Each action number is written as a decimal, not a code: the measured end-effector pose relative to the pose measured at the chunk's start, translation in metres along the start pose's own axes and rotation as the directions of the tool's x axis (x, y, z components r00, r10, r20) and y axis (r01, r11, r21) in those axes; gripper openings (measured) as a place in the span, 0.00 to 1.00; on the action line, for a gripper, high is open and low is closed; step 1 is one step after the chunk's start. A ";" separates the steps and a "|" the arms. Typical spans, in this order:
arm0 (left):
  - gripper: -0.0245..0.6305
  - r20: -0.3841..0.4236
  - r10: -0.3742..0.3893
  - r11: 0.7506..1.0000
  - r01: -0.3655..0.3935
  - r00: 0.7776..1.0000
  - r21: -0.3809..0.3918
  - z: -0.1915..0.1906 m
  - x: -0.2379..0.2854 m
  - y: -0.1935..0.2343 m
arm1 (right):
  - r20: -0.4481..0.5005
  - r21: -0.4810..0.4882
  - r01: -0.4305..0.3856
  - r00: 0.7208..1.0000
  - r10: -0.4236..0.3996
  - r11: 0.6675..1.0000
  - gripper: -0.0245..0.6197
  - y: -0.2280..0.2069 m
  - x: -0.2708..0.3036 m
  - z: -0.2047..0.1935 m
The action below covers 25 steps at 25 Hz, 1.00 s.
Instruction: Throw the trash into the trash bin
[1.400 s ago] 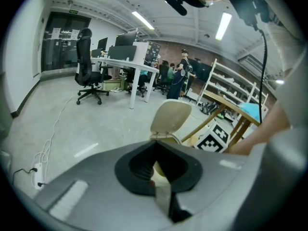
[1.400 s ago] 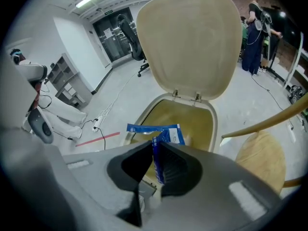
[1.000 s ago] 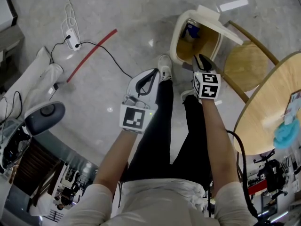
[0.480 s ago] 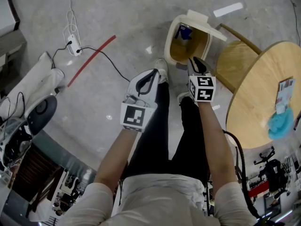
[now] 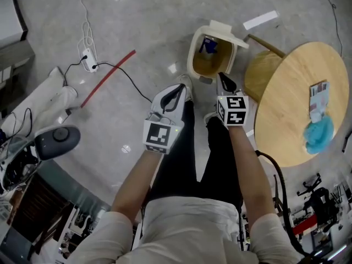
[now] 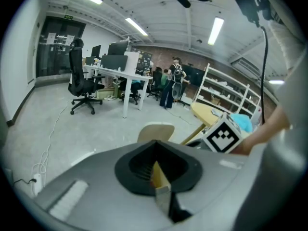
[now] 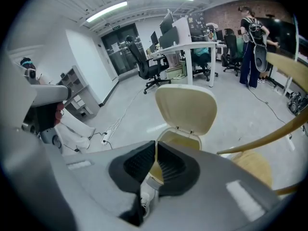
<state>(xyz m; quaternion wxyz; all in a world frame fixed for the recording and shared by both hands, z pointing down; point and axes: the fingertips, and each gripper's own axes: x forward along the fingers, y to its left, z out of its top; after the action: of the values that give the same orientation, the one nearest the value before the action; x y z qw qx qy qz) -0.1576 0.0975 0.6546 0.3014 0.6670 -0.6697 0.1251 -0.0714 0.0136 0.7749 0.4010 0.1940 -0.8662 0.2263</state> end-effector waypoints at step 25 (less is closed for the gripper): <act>0.04 0.042 -0.021 1.000 0.020 0.999 0.020 0.109 -0.059 -0.048 | 0.195 0.024 -0.002 0.981 -0.002 1.000 0.04 0.014 -0.166 0.095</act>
<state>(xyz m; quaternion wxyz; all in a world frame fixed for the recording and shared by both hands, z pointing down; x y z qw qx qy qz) -0.1413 0.0803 0.5238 0.2822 0.6792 -0.6678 0.1145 -0.0355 -0.0014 0.5869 0.3118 0.2200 -0.8986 0.2166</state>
